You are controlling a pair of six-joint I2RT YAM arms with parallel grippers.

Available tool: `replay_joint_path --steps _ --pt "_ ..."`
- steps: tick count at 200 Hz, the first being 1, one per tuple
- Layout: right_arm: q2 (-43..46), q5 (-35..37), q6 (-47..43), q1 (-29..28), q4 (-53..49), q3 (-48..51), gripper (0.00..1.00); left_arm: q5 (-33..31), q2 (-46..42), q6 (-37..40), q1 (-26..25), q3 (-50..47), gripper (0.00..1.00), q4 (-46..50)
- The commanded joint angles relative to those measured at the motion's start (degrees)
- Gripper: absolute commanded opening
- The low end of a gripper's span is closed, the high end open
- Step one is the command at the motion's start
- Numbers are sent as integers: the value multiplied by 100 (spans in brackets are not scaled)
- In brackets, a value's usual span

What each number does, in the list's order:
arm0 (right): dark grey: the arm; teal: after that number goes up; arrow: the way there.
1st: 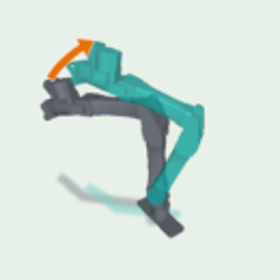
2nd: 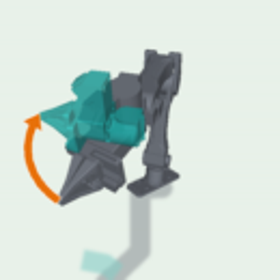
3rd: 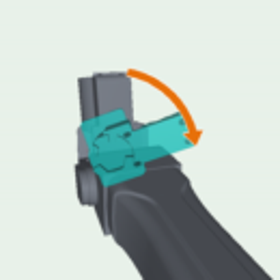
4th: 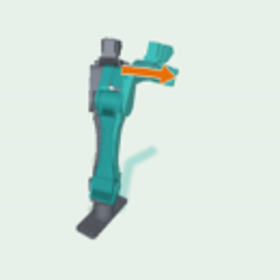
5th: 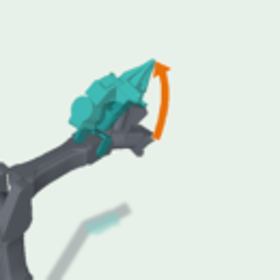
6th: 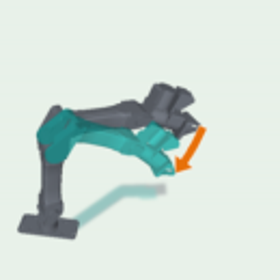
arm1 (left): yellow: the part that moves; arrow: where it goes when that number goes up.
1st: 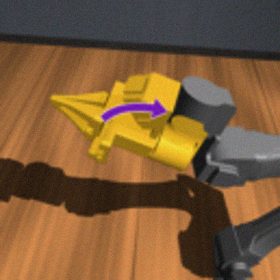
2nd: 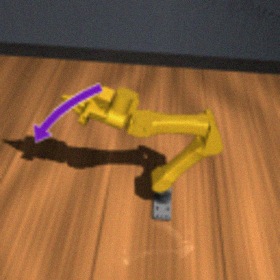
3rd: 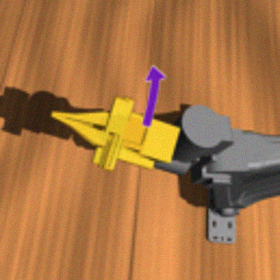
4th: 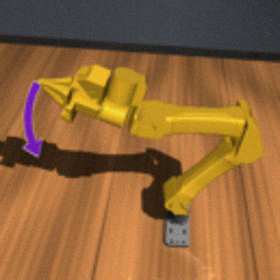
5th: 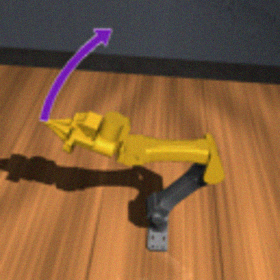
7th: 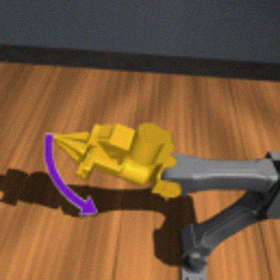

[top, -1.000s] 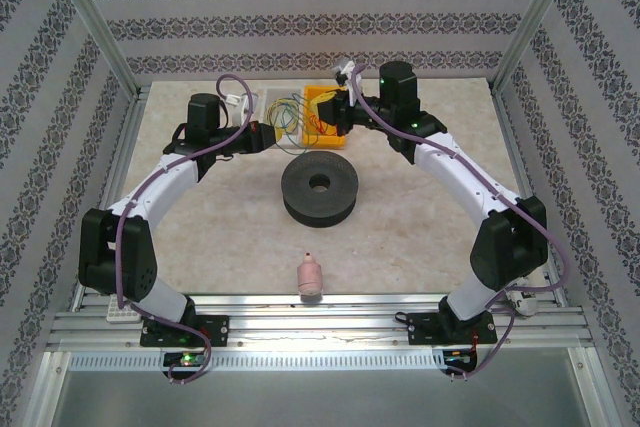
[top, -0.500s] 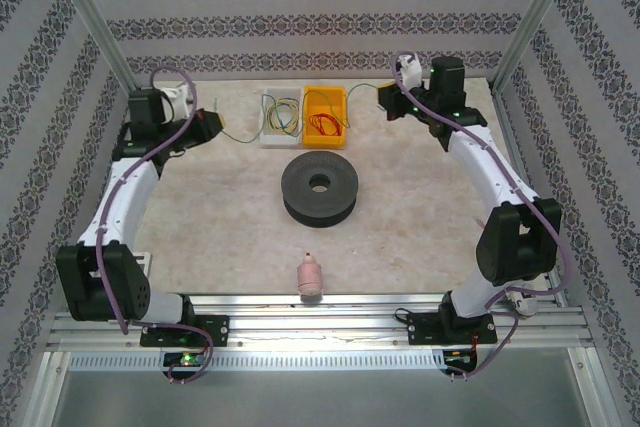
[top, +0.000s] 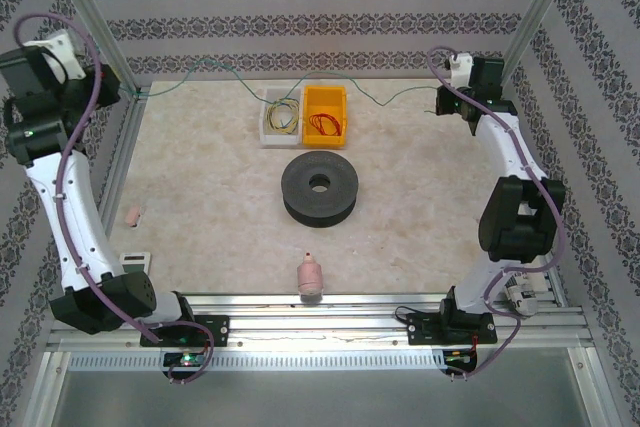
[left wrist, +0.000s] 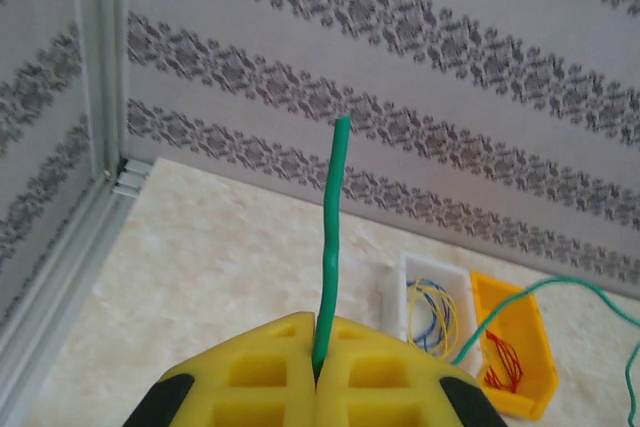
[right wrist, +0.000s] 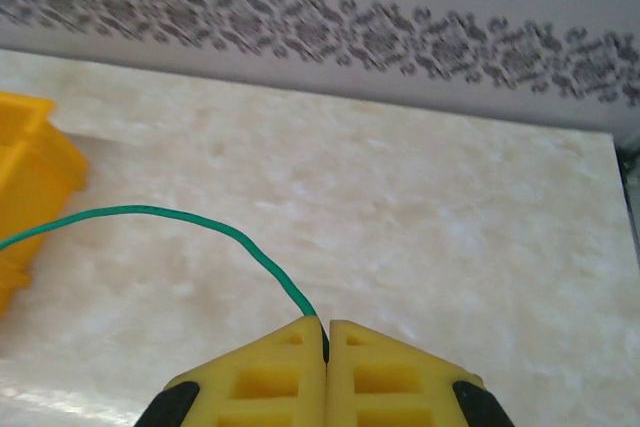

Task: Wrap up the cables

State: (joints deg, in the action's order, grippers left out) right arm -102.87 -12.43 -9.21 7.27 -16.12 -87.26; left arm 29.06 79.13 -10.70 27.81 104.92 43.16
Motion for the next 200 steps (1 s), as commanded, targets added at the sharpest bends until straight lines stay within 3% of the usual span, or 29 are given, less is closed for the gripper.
replay_joint_path --steps 1,75,147,181,200 --pt "-260 539 -125 179 -168 -225 0 67 277 -12 287 559 0 277" --pt "-710 627 -53 568 -196 -239 0 298 942 -117 1093 2153 0 682" --pt "-1066 941 95 886 -381 -355 0 575 1207 -278 1402 2628 0 729" --pt "-1390 1169 -5 958 -591 -680 0 -237 1653 107 1407 3497 0 1305" --pt "-1617 1232 -78 974 -817 -980 0 -366 1947 179 1420 4044 0 1550"
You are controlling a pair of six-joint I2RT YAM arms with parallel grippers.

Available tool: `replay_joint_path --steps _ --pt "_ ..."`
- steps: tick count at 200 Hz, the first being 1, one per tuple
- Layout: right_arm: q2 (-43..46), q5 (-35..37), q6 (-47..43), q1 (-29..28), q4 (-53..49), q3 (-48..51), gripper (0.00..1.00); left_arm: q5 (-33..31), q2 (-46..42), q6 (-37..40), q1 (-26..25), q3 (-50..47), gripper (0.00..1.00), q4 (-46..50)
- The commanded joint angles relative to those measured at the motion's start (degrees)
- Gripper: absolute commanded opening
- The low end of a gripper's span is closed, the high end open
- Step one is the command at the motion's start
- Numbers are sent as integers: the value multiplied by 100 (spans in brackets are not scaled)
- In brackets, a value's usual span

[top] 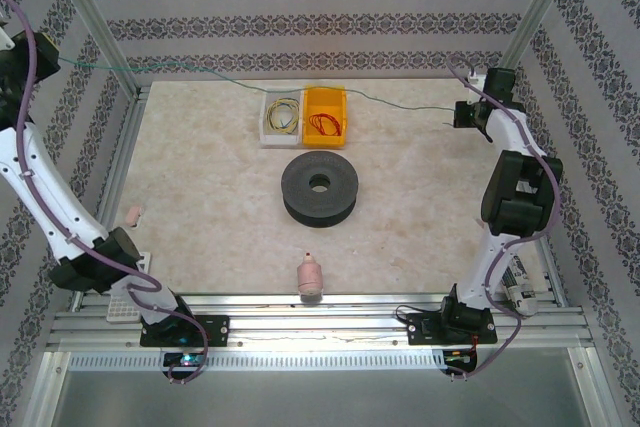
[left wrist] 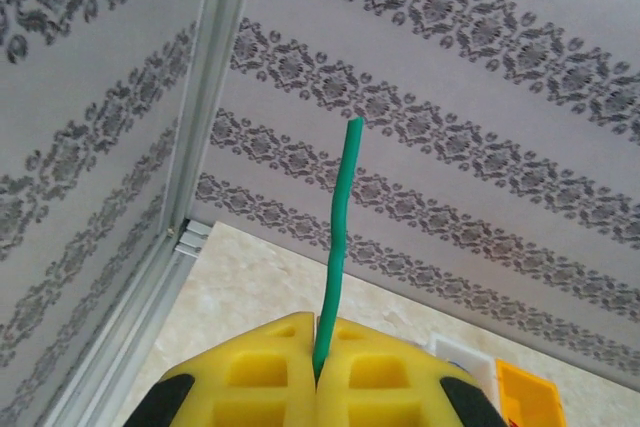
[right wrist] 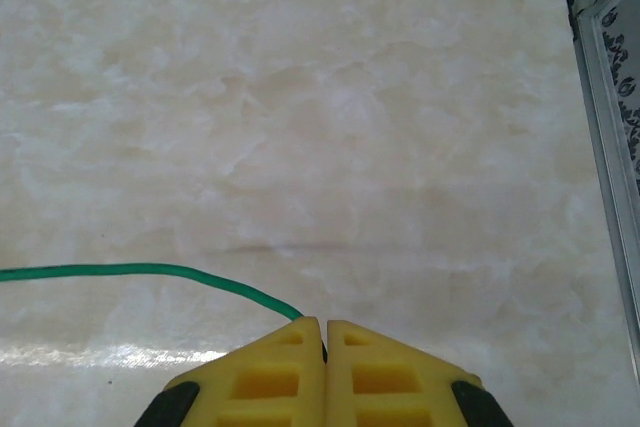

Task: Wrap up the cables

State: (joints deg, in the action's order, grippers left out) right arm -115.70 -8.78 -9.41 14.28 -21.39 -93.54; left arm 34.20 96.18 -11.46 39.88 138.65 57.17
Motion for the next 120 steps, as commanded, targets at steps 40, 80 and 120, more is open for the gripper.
replay_joint_path --steps 40,80,120 --pt "-225 122 -136 178 -290 -342 0 -1216 366 189 -103 725 0 129" --pt "88 -1809 269 -207 -128 -248 0 -2371 367 986 -2185 27 0 389" --pt "-314 -2086 320 -665 -555 -717 0 -2517 228 827 -3283 -1098 0 -242"
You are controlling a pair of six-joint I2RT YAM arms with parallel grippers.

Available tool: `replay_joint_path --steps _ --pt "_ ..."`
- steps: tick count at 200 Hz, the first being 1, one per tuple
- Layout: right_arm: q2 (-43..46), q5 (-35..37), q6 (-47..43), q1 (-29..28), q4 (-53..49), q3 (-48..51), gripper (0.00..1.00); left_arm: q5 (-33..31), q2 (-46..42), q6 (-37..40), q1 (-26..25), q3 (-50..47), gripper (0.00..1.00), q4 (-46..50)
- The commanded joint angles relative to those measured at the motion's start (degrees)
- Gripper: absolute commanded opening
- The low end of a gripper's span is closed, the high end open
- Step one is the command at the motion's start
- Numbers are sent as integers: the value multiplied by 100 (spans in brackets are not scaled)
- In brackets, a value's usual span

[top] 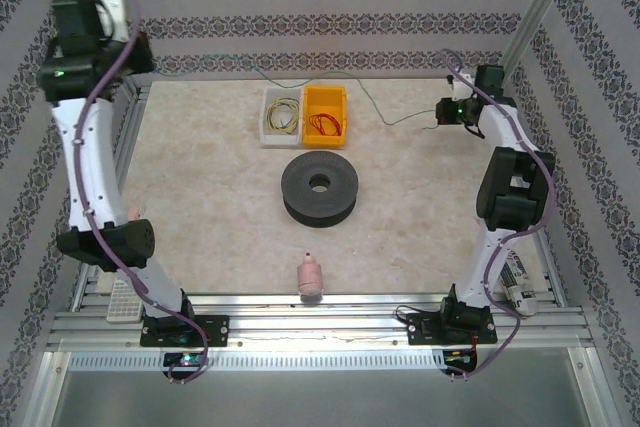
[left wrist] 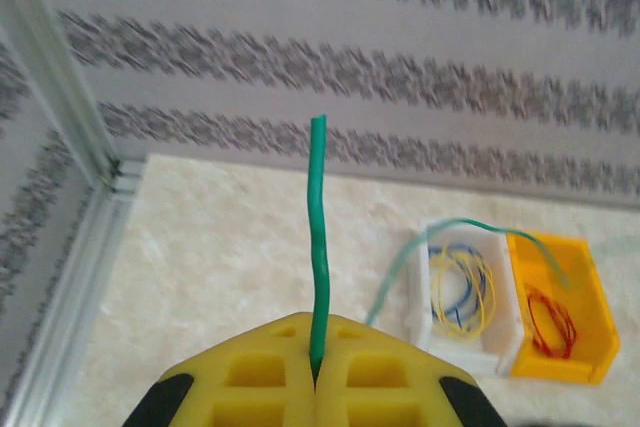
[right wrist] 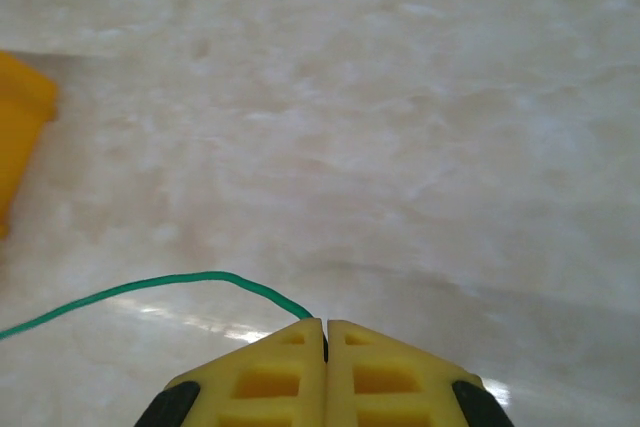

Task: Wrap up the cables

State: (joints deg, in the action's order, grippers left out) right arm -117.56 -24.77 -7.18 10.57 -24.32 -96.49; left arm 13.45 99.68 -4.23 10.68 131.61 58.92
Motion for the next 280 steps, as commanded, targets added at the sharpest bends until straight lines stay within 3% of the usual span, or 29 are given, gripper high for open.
replay_joint_path --steps 1,85,151,173,219,280 --pt "-145 -477 91 -301 -282 -436 0 -450 -123 101 -377 -406 0 -425" --pt "-1089 601 372 -635 -1182 -1368 0 -717 -203 -104 -873 -472 0 -368" --pt "-1090 887 563 -642 -1479 -1546 51 -896 -273 -114 -953 -444 0 -281" --pt "-800 988 746 -618 -1433 -1229 61 -943 -273 -104 -983 -385 0 -232" --pt "-182 1050 1418 -457 -798 -336 66 -1011 -300 -53 -1126 -153 0 -36" --pt "-325 736 2275 -135 -401 -603 67 -945 -659 1 -1370 260 0 303"
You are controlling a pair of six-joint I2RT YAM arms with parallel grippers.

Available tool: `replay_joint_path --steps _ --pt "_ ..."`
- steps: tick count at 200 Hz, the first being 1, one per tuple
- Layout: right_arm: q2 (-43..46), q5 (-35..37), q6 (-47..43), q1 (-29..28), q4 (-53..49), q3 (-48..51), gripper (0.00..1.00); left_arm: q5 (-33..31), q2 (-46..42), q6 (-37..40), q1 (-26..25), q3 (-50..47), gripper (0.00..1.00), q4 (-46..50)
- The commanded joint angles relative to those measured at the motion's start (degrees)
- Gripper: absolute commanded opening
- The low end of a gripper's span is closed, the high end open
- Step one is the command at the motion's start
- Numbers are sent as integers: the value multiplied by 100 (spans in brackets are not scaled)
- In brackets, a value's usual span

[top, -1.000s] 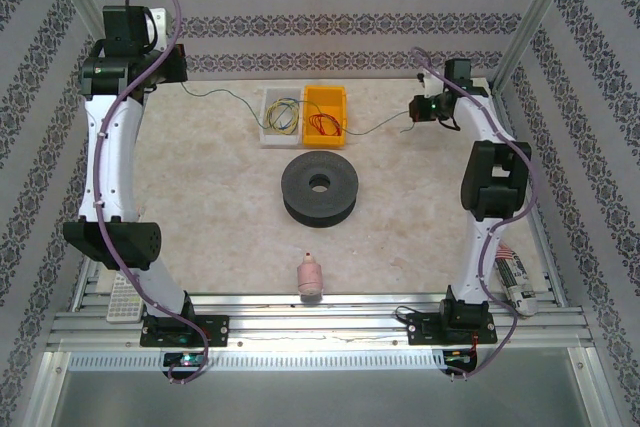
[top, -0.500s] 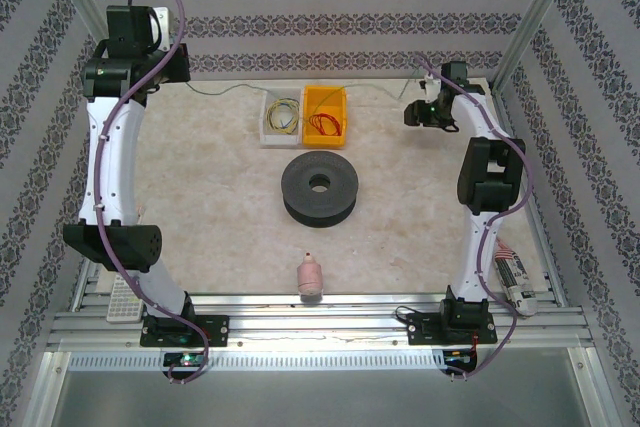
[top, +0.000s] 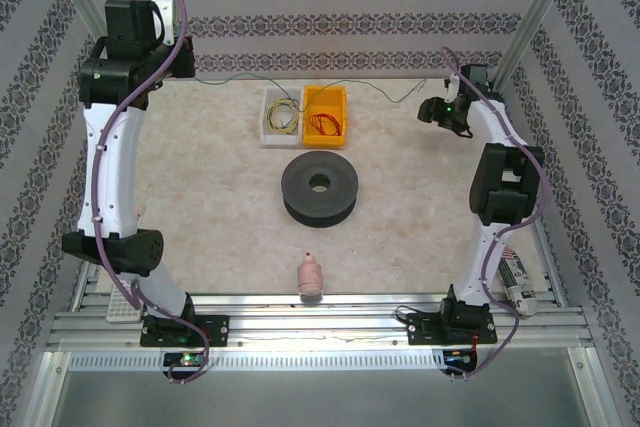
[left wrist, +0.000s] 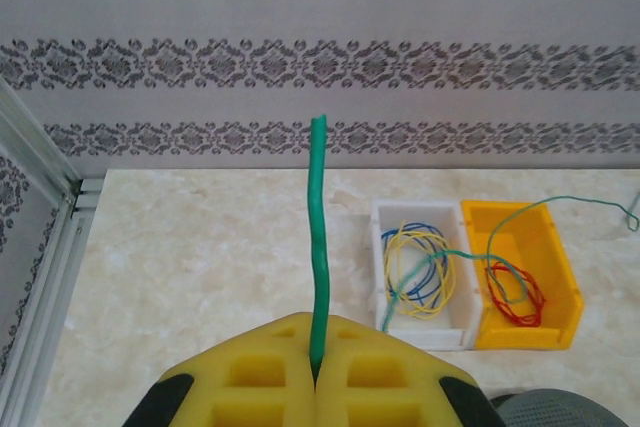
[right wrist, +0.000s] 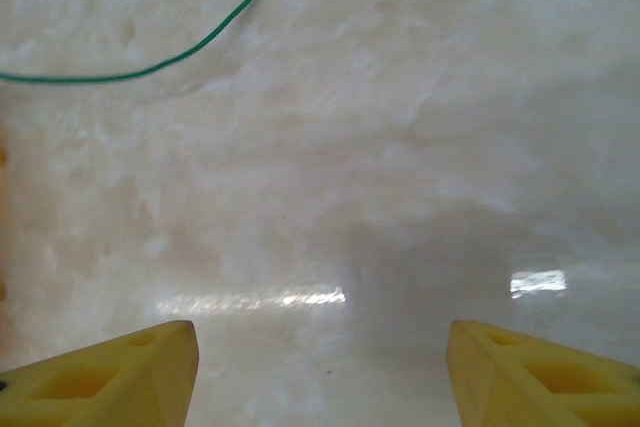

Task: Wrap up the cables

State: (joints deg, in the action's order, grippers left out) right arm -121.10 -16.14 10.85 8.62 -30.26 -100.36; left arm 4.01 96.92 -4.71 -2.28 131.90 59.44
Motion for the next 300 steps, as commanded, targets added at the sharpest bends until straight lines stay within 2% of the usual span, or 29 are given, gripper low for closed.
replay_joint_path --steps 1,68,113,130,144,186,222,257,300 --pt "23 -136 475 60 190 -227 67 6 -393 45 -72 231 0 256" --pt "-526 -319 1036 2 227 -1087 67 192 -954 14 -123 34 0 408" --pt "-1256 -89 1236 -379 -96 -2112 65 260 -1257 -20 -140 -210 0 373" --pt "-1570 48 1311 -521 -226 -2513 62 293 -1324 -21 -141 -247 0 378" --pt "-1830 106 1361 -600 -301 -2818 55 317 -1361 -6 -138 -243 0 411" --pt "-2548 301 1488 -713 -566 -3682 55 381 -1454 5 -141 -226 0 452" --pt "-2908 520 1579 -730 -639 -4108 55 470 -1533 -12 -140 -196 0 415" --pt "-3210 348 1797 -705 -493 -4418 54 530 -1528 3 -141 -164 0 436" --pt "-3587 239 2150 -765 -235 -4767 46 508 -1532 13 -141 -156 0 450"
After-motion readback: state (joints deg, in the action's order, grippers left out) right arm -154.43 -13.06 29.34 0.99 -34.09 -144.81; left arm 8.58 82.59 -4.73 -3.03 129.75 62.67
